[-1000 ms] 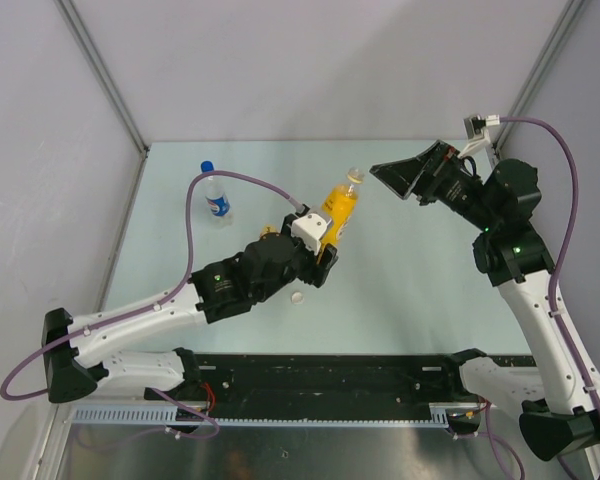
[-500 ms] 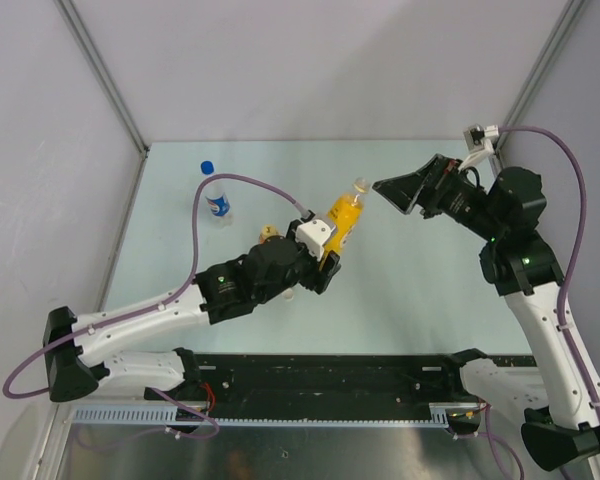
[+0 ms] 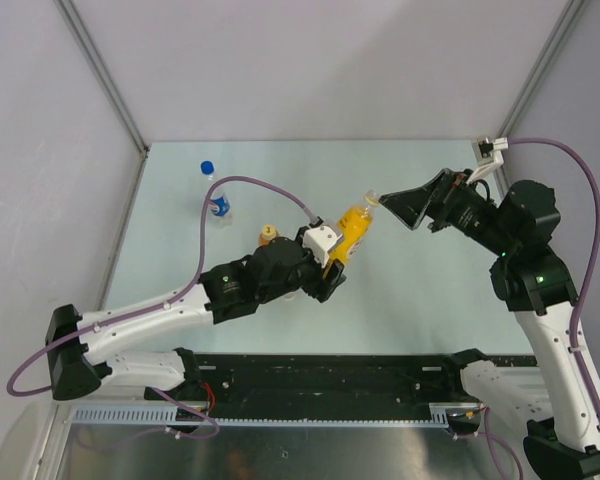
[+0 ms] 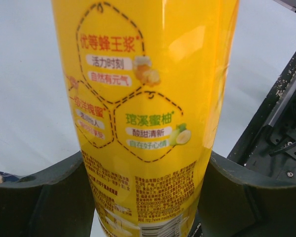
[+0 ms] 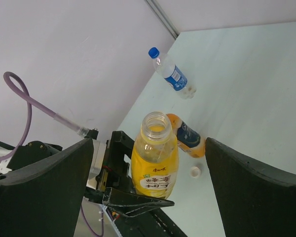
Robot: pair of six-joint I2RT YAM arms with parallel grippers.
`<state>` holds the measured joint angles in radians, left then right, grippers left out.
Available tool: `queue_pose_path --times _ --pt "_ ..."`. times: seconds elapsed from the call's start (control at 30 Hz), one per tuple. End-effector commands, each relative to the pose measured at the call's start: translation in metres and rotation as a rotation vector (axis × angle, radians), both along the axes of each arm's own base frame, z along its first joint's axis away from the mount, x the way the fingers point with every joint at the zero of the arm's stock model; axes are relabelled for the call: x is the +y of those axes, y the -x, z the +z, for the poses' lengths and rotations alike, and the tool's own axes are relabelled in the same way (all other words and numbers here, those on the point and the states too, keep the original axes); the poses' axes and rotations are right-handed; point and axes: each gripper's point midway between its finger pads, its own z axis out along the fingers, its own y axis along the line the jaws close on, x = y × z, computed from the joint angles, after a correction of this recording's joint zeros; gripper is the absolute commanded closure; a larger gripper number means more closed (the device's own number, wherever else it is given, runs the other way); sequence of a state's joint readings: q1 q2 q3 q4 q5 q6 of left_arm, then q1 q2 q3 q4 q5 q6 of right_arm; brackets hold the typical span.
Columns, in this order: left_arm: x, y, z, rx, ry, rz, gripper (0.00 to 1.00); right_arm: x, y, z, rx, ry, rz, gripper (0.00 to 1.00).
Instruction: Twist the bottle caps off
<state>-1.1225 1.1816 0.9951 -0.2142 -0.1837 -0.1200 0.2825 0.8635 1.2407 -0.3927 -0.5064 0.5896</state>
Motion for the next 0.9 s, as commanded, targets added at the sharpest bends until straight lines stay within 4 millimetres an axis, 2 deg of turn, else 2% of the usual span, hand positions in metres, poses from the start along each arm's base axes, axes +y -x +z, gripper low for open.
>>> queue_pose_path --times 0.0,0.3,0.5,0.67,0.87 --pt "0.004 0.004 0.024 -0.032 0.064 -0.020 1.00 -0.001 0.011 0.020 -0.064 -0.006 0.018 0.01" --pt "-0.005 0.011 0.015 -0.009 0.044 -0.086 1.00 0.021 -0.007 0.011 -0.041 -0.005 0.089 0.01" --pt "-0.010 0.013 0.016 -0.004 0.045 -0.107 1.00 0.031 -0.024 0.001 -0.011 0.004 0.077 0.04" --pt "-0.013 0.015 0.020 -0.007 0.053 -0.125 1.00 0.035 -0.038 -0.009 0.023 0.006 0.058 0.19" --pt "-0.013 0.011 0.019 -0.011 0.044 -0.107 1.00 0.041 -0.038 -0.014 0.046 0.003 0.090 0.40"
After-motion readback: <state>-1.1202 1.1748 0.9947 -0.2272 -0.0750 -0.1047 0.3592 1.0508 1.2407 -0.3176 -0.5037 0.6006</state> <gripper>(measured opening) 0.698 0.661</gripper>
